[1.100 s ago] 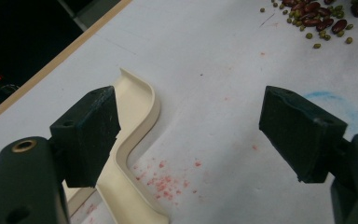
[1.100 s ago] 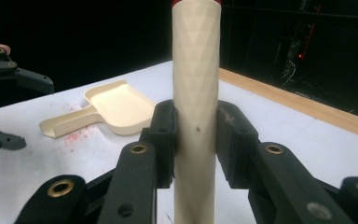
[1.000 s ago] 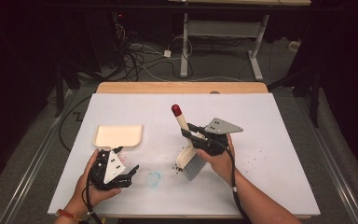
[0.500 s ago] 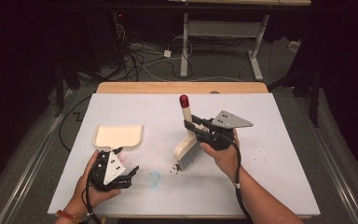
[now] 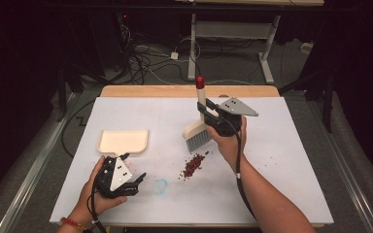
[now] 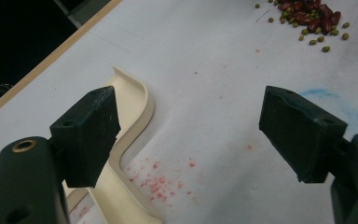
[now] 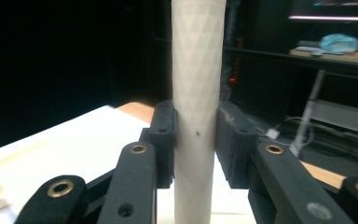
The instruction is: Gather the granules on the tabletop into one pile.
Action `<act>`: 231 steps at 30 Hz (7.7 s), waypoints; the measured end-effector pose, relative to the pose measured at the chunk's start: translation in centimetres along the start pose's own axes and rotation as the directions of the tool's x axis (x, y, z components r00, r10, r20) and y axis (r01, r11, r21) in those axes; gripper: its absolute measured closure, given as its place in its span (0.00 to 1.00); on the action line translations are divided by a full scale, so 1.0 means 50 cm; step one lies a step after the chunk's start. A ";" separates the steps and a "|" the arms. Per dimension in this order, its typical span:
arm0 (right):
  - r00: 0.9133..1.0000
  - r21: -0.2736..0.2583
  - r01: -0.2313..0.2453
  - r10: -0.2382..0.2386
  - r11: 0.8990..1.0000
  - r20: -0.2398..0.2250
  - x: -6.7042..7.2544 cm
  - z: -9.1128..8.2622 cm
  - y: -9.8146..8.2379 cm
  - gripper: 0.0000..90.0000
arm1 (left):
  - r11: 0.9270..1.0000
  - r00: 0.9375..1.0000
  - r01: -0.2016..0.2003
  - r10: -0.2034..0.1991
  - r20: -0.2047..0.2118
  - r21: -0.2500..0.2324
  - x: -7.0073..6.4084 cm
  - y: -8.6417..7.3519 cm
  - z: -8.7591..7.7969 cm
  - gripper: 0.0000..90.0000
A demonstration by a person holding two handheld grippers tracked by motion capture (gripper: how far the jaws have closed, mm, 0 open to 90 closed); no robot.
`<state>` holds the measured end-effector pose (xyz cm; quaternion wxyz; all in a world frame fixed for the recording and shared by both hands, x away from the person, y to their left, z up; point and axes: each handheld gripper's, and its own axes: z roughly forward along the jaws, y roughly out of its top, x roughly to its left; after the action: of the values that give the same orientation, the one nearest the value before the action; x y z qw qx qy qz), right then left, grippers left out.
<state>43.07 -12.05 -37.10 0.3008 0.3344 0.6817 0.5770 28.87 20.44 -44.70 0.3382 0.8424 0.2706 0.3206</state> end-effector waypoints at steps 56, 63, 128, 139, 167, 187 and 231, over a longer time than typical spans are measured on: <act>0.923 0.116 0.104 -0.052 0.988 -0.380 -0.119 -0.122 -0.056 0.78 | 0.999 0.999 -0.027 0.027 0.024 0.024 -0.011 0.001 0.005 0.22; 0.842 0.100 0.111 -0.040 0.989 -0.538 -0.082 -0.072 -0.068 0.78 | 0.999 0.999 -0.030 0.029 0.029 0.029 -0.012 0.001 0.007 0.22; 0.995 0.021 -0.103 0.102 0.994 0.016 0.111 -0.170 -0.031 0.78 | 0.999 0.999 -0.040 0.039 0.029 0.028 -0.015 0.001 0.002 0.22; 0.998 0.120 -0.067 0.068 0.990 -0.008 0.175 -0.187 -0.062 0.78 | 0.999 0.998 -0.042 0.042 0.037 0.015 -0.013 0.004 -0.001 0.22; 0.999 -0.023 -0.030 0.031 0.999 0.017 0.064 -0.167 0.031 0.78 | 1.000 1.000 -0.007 0.007 0.006 0.003 0.003 0.000 -0.007 0.22; 0.999 -0.023 0.049 -0.049 0.999 0.017 0.097 0.173 0.015 0.78 | 0.999 0.999 0.035 -0.035 0.002 -0.023 0.027 -0.019 -0.019 0.22; 0.975 0.026 0.049 -0.043 0.998 -0.217 0.089 0.052 -0.028 0.78 | 1.000 1.000 0.016 -0.016 0.009 -0.006 0.015 -0.014 -0.015 0.22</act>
<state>42.35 -7.12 -39.02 0.2329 0.2583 0.7268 0.5923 28.66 21.67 -44.50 0.3443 0.8407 0.2747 0.3149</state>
